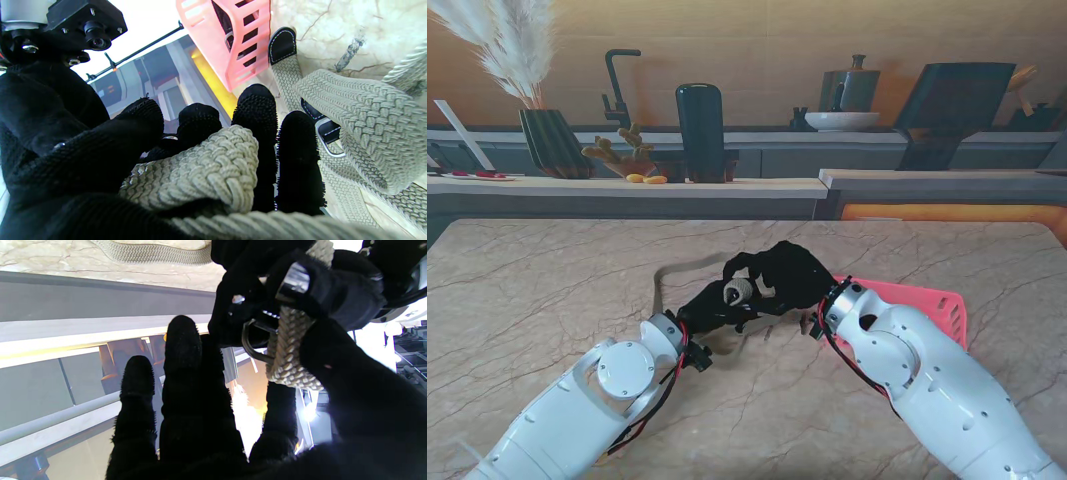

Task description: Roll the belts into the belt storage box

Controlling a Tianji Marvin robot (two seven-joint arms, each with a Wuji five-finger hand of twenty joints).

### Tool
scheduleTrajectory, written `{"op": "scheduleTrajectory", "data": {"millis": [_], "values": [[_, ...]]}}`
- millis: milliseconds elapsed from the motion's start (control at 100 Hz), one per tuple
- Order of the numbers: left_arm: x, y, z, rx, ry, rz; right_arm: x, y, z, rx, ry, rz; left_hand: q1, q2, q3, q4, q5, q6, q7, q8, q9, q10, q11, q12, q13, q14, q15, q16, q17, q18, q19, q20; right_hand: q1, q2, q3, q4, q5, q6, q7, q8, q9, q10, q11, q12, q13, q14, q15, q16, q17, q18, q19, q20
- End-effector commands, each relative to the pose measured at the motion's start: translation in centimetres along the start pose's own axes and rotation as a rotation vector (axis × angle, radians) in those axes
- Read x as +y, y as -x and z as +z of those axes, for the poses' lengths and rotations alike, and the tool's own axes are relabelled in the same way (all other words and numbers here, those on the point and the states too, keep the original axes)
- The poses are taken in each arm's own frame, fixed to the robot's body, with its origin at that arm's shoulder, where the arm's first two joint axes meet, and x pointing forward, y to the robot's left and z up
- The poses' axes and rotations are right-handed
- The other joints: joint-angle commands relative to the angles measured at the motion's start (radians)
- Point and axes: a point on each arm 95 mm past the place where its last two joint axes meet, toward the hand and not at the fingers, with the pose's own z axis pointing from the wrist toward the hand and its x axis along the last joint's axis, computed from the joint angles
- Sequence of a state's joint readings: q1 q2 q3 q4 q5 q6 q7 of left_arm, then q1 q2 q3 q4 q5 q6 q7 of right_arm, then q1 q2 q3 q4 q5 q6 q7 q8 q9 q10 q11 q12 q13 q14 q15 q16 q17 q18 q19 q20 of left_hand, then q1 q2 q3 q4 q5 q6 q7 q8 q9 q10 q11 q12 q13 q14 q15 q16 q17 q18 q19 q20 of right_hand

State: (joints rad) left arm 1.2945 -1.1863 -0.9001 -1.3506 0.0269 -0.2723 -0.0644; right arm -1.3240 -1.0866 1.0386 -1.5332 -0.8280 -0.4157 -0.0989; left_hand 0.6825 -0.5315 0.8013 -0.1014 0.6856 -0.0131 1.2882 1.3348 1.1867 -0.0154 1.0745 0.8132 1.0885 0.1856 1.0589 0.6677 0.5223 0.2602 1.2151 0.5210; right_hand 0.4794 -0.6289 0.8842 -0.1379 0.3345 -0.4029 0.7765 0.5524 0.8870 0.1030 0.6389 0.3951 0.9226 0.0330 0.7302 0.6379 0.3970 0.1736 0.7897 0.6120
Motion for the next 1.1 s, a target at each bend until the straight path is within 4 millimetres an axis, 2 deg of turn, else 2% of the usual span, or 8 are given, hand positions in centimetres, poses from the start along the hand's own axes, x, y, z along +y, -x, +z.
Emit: {"op": "scheduleTrajectory", "data": {"millis": [0,40,120,410,620,880,1000,1090], "values": [[0.0,-0.2,0.0,0.006,-0.002,-0.007,-0.3,-0.3,0.1,0.019,-0.023,0.011,-0.023,-0.03,0.013,0.017,-0.004,-0.028,0.081,0.04,0.028,-0.067,0.026,-0.013,0.021,0.003,0.011,-0.007,-0.007,-0.015,0.025,-0.003,-0.013,0.013,0.056,0.03,0.085,-0.023,0.04,0.022,0.103,-0.107,0.069,0.017,0.039,-0.03,0.032,0.027,0.001,0.017,0.037,-0.027],[0.0,-0.2,0.0,0.005,-0.003,-0.007,-0.4,-0.4,0.1,0.022,-0.031,0.021,-0.022,-0.031,0.013,0.017,-0.004,-0.029,0.08,0.04,0.027,-0.066,0.026,-0.013,0.022,0.004,0.01,-0.007,-0.007,-0.015,0.024,-0.003,0.018,0.008,0.058,-0.043,0.142,-0.027,0.067,-0.02,0.125,-0.12,0.06,0.02,0.039,-0.035,0.037,0.041,-0.001,0.019,0.038,-0.03],[0.0,-0.2,0.0,0.003,-0.004,-0.009,-0.6,-0.3,0.2,0.03,-0.039,0.026,-0.021,-0.032,0.012,0.016,-0.004,-0.028,0.079,0.04,0.026,-0.067,0.025,-0.012,0.021,0.004,0.009,-0.007,-0.008,-0.013,0.022,-0.003,0.065,-0.007,0.049,-0.087,0.196,-0.043,0.149,-0.094,0.147,-0.135,0.045,0.026,0.037,-0.047,0.034,0.047,0.0,0.019,0.04,-0.031],[0.0,-0.4,-0.2,0.019,0.001,-0.031,-1.3,0.2,0.2,0.036,-0.058,0.046,-0.019,-0.034,0.007,0.014,-0.012,-0.034,0.074,0.037,0.021,-0.068,0.021,-0.011,0.012,0.0,0.001,-0.007,-0.015,-0.019,0.012,-0.007,0.122,-0.029,0.108,-0.086,0.228,-0.044,0.143,-0.107,0.164,-0.14,-0.024,0.015,0.036,-0.073,-0.021,0.018,0.01,0.022,0.03,-0.04],[-0.1,-0.6,-0.5,0.04,0.018,-0.038,-1.5,0.6,0.1,0.028,-0.062,0.057,-0.011,-0.057,0.005,0.007,-0.041,-0.05,0.052,0.019,-0.007,-0.068,-0.001,-0.006,-0.02,-0.005,-0.03,-0.005,-0.04,-0.023,-0.028,-0.02,0.134,-0.023,0.069,-0.106,0.272,-0.05,0.203,-0.171,0.19,-0.147,-0.071,0.024,0.051,-0.079,-0.057,0.004,0.017,0.023,0.029,-0.051],[-0.1,-0.8,-0.8,0.069,0.047,-0.036,-1.9,0.9,0.2,0.023,-0.068,0.067,-0.011,-0.064,0.004,-0.002,-0.062,-0.062,0.039,0.001,-0.026,-0.065,-0.022,0.002,-0.038,-0.014,-0.059,0.003,-0.054,-0.024,-0.054,-0.023,0.122,0.0,0.049,-0.115,0.328,-0.06,0.227,-0.178,0.213,-0.148,-0.068,0.024,0.065,-0.074,-0.053,0.006,0.019,0.029,0.032,-0.052],[0.0,-0.8,-0.8,0.073,0.052,-0.04,-2.0,0.8,0.4,0.026,-0.064,0.083,-0.01,-0.064,0.003,-0.004,-0.062,-0.065,0.04,-0.003,-0.027,-0.067,-0.026,0.004,-0.038,-0.014,-0.062,0.007,-0.055,-0.027,-0.059,-0.022,0.144,0.04,0.027,-0.12,0.426,-0.053,0.253,-0.194,0.256,-0.147,-0.064,0.018,0.091,-0.065,-0.044,0.01,0.03,0.037,0.039,-0.052],[0.1,-0.8,-0.8,0.07,0.051,-0.044,-1.9,0.7,0.6,0.028,-0.044,0.099,-0.008,-0.068,-0.005,-0.01,-0.074,-0.065,0.024,-0.019,-0.035,-0.057,-0.038,0.005,-0.043,-0.012,-0.073,0.01,-0.062,-0.021,-0.068,-0.019,0.149,0.029,0.034,-0.115,0.485,-0.053,0.268,-0.224,0.301,-0.155,-0.076,0.004,0.117,-0.062,-0.048,0.007,0.043,0.043,0.046,-0.055]]}}
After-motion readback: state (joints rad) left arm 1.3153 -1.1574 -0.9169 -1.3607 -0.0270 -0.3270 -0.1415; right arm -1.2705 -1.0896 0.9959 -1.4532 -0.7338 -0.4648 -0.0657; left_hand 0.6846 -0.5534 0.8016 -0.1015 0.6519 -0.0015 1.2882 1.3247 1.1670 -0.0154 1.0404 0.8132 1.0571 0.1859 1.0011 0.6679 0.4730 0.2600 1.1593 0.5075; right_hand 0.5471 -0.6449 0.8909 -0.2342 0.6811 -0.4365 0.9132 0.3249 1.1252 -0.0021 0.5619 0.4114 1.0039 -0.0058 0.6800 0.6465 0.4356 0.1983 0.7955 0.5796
